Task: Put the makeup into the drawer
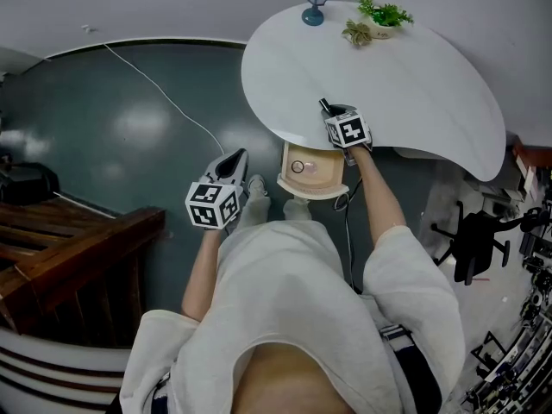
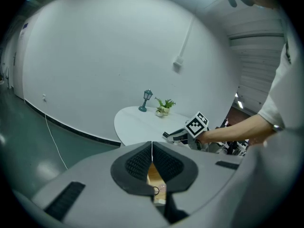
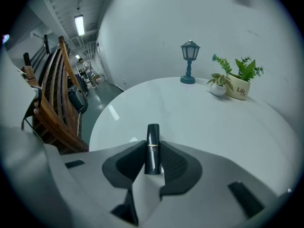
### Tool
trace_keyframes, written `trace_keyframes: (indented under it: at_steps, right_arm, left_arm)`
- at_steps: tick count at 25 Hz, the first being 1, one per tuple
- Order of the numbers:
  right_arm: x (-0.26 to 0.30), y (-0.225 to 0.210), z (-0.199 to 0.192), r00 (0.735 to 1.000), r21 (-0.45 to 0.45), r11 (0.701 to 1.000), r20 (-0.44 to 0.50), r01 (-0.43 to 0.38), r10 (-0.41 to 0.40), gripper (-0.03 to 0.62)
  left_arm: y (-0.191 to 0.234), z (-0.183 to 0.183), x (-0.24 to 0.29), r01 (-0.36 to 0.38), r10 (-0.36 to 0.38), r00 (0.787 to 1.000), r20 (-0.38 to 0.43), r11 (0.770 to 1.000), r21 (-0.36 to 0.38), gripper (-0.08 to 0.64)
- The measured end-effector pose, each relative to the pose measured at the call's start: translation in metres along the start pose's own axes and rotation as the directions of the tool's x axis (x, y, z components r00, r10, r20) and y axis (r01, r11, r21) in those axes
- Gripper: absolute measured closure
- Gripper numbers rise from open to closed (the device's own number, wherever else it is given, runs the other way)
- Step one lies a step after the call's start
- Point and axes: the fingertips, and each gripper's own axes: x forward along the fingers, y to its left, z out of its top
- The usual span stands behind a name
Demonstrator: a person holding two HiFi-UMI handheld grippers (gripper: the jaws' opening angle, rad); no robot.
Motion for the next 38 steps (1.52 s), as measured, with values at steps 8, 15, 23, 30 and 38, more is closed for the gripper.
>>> trace_keyframes:
  at_steps: [8,15,23,30,38]
  right_arm:
    - [-0.042,0.029,-0.031,0.997,0.068,0.998,0.077,-0.008,0.003,0.499]
    - [-0.065,0.055,-0.066,0.995,0.108,0.994,0.093,-0.031,0.021,0.499]
    - [-0.073,0.089,-0.1,0.996,0.047,0.996,0.052,-0.08,0.078,0.499]
    - [-0.057,0.108,-0.118,0.987,-0.184,0.972,-0.082,-0.148,0.135,0.499]
    - [-0.023,0.124,-0.138,0.953,-0.481,0.836,-0.267,-0.263,0.146,0.499]
  left_arm:
    - [-0.025,-0.001,0.015,0.066,-0.065,0.998,-0.017,0.997,0.031,0.548]
    - [-0.04,-0.003,0.028,0.106,-0.105,0.994,-0.031,0.993,0.045,0.548]
    - [-0.051,-0.011,0.036,0.122,-0.121,0.992,-0.043,0.992,0.037,0.548]
    - [-0.046,-0.017,0.037,0.099,-0.098,0.994,-0.05,0.995,0.011,0.548]
    - [-0.028,-0.032,0.029,0.049,-0.051,0.997,-0.064,0.998,-0.035,0.548]
